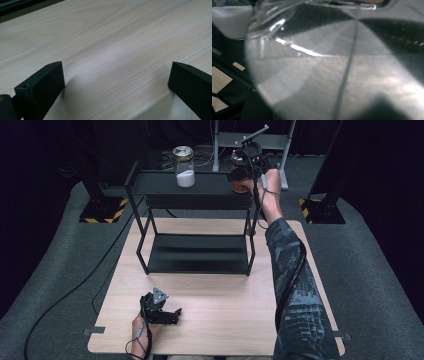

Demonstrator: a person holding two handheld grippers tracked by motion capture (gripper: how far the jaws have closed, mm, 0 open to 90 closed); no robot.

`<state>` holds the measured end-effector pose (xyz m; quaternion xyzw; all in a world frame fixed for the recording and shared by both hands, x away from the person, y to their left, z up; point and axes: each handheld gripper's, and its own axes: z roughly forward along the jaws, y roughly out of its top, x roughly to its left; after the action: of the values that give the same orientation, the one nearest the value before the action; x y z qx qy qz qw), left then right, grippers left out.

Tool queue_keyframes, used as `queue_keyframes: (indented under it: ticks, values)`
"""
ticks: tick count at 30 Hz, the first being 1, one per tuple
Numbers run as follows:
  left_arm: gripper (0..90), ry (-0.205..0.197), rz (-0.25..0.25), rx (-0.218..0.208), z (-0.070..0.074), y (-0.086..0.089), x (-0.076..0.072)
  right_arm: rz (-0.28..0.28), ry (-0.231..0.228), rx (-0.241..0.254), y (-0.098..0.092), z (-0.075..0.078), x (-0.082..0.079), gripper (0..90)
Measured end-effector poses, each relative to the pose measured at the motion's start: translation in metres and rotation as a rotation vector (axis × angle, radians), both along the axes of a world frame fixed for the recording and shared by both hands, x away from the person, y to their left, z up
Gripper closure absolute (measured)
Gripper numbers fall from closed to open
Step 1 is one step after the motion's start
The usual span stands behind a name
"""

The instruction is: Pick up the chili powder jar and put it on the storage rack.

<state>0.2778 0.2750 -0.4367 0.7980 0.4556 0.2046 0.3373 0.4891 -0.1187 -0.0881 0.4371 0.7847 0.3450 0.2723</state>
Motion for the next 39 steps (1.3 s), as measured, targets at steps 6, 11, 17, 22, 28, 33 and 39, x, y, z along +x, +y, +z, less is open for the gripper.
queue_keyframes:
  ticks: [6, 11, 17, 22, 28, 33, 39]
  values:
    - [0.1, -0.002, -0.001, 0.001, 0.000, 0.000, 0.000, -0.023, 0.007, 0.021, -0.001, -0.007, 0.006, 30.5]
    - [0.1, -0.003, -0.001, 0.003, 0.000, 0.000, -0.001, -0.033, 0.015, 0.068, -0.007, -0.013, 0.010, 30.5]
    - [0.1, -0.006, 0.001, 0.002, 0.000, -0.001, -0.001, -0.037, 0.018, 0.115, -0.014, -0.018, 0.010, 30.5]
    - [0.1, -0.009, 0.001, 0.006, 0.000, -0.003, 0.000, -0.041, 0.012, 0.117, -0.013, -0.019, 0.009, 30.4]
    - [0.1, -0.012, -0.001, 0.009, 0.000, -0.004, -0.001, -0.065, 0.024, 0.107, -0.009, -0.017, 0.008, 21.3]
    - [0.1, -0.013, -0.001, 0.010, -0.001, -0.004, -0.001, -0.051, 0.064, 0.097, -0.010, -0.007, 0.008, 5.9]
    - [0.1, -0.016, 0.000, 0.013, -0.001, -0.004, -0.001, -0.040, 0.111, 0.072, -0.009, 0.006, -0.001, 0.0]
